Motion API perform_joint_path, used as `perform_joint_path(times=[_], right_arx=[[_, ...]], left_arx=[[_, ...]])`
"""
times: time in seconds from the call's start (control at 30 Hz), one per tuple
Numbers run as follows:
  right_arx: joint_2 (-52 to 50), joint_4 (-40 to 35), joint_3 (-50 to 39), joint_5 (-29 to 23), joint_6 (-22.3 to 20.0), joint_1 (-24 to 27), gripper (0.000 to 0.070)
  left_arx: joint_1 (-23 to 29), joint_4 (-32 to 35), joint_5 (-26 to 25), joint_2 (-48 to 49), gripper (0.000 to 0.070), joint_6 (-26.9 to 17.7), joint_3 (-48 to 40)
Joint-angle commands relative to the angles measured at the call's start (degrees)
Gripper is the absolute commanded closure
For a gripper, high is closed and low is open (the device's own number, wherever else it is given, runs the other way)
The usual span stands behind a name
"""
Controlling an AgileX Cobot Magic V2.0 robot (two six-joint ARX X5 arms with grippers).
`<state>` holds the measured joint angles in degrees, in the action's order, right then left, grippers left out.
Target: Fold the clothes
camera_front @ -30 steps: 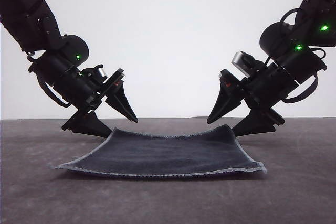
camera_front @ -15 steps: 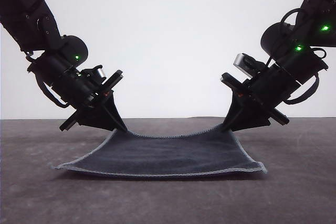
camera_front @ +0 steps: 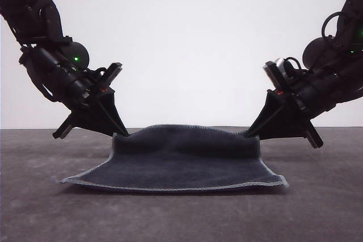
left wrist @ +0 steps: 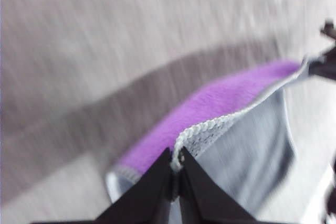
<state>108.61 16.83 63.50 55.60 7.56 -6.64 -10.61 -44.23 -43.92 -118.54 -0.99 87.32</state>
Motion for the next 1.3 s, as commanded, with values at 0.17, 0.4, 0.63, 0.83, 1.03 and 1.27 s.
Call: perform_joint_path(times=[0.17,0.4,0.63,0.83,1.03,1.27], right_arx=[[-0.30,5.86,1.17,4.30,-3.66,-0.41,0.0699],[-0.30,15.53,1.17,4.40,-9.44,-0.40,0.0699],[-0.30,23.05,1.17,4.41,-14.32,-0.41,0.0698],[-0.30,26.43,1.17,4.42,-16.39,-0.68,0.0697],[-0.30,28.28,1.17,4.39,-17.67,-1.52,0.0697],[-0.30,28.63,1.17,4.41,-17.63,-1.75,0.0571]], left_arx=[[-0.68,-10.37,-2.69,-1.38,0.0700,-9.17,1.34],[-0.68,-18.74,-2.74,-1.38,0.0700,-14.21,1.34],[-0.66,-24.32,-2.91,-1.38,0.0700,-17.06,1.34],[-0.68,-28.31,-3.11,-1.38,0.0700,-19.28,1.34],[-0.68,-31.21,-3.15,-1.38,0.0700,-20.79,1.34],[-0.68,-33.12,-3.25,-1.38,0.0579,-21.71,1.34]])
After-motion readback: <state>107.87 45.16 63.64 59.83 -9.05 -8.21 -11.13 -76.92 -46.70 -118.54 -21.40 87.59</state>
